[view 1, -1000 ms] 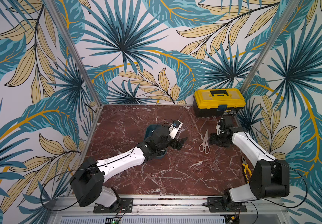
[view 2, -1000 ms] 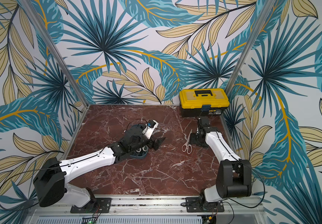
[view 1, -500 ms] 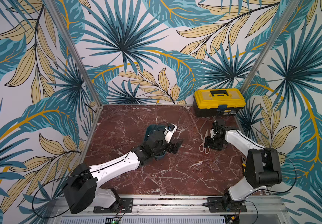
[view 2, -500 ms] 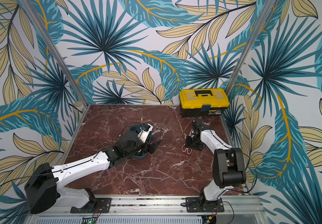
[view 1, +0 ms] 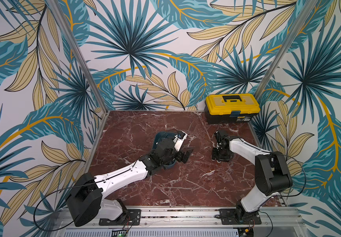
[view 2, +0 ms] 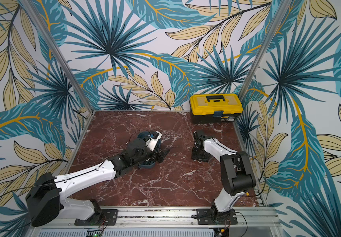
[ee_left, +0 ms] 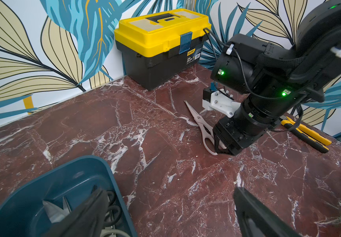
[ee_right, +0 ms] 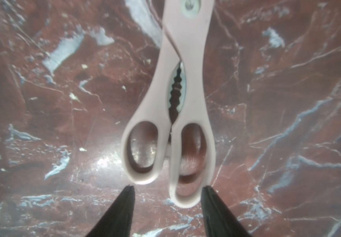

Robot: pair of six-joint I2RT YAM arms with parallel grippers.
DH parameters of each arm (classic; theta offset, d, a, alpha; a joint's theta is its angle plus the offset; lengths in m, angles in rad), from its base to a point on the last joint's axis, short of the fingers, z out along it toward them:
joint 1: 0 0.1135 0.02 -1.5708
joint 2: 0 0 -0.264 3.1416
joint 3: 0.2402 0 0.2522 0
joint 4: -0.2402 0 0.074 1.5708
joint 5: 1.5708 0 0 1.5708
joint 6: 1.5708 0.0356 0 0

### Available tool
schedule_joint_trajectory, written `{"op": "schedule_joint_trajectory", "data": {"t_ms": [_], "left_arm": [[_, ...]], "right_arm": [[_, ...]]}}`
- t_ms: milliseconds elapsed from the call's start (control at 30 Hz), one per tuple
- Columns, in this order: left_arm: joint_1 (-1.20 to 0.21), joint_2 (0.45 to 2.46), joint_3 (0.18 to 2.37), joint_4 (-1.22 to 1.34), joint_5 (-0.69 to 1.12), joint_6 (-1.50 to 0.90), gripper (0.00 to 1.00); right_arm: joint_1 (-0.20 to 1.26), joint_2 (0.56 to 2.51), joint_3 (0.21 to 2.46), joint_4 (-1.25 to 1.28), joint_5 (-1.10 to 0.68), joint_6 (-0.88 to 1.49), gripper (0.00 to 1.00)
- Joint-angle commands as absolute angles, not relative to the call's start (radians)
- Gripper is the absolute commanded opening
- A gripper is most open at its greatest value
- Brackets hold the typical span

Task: Put the scissors into the storage box
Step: Pick up the scissors from the center of the board.

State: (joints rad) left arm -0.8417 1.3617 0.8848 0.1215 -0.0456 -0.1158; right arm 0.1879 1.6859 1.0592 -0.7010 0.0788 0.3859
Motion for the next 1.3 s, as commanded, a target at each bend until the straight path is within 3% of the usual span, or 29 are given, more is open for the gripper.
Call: {"op": "schedule_joint_trajectory", "data": {"t_ms": [0, 400, 667, 833, 1133, 1267], "left_arm": [[-0.841, 1.317, 0.847, 0.121, -0.069, -0.114, 1.00], [-0.841, 1.304, 0.841, 0.106, -0.070, -0.109, 1.00], [-0.841, 1.308, 0.843, 0.116, -0.079, -0.106, 1.00], [-0.841, 1.316, 0.862, 0.102, -0.080, -0.101, 1.00], [-0.841, 1.296, 0.849, 0.127, -0.100, -0.101, 1.00], [-0.841, 1.260, 0.833, 0.125, -0.189, -0.098, 1.00]], "right_arm": [[0.189, 1.722, 1.103, -0.693, 0.112, 0.398, 0.56], [0.189, 1.864, 1.144, -0.675, 0.163, 0.406, 0.49], [0.187, 1.860, 1.137, -0.686, 0.190, 0.383, 0.22], [0.186, 1.854, 1.132, -0.679, 0.160, 0.377, 0.14], [0.190, 1.762, 1.096, -0.653, 0.088, 0.349, 0.10], [0.203, 1.713, 1.107, -0.678, 0.059, 0.325, 0.10]]}}
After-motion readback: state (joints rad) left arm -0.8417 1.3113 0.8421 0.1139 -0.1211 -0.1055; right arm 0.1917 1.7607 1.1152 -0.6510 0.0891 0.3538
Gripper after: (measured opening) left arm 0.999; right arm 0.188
